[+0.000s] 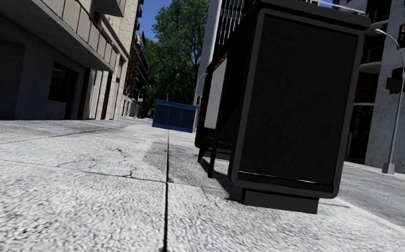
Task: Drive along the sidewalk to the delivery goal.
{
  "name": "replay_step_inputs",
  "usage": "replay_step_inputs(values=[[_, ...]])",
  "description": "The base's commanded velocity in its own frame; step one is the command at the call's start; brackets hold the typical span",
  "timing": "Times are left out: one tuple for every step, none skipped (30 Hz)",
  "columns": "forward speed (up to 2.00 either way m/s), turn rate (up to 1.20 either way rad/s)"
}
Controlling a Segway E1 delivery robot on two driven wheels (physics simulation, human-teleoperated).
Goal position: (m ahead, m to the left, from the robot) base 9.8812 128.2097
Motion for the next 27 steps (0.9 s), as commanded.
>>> replay_step_inputs(values=[[0.57, 0.67], [0.57, 0.67], [0.64, 0.67], [0.68, 0.67], [0.7, 0.67], [0.72, 0.67], [0.73, 0.67], [0.73, 0.67], [0.74, 0.67], [0.75, 0.67], [0.77, 0.62], [0.77, 0.62], [0.83, 0.52], [0.95, 0.45], [1.0, 0.42], [1.0, 0.42], [1.01, 0.35], [1.02, 0.26], [1.02, 0.19], [1.02, 0.19], [1.03, 0.16], [1.04, 0.14], [1.04, 0.14], [1.06, 0.13], [1.06, 0.13], [1.08, 0.12], [1.1, 0.12]])
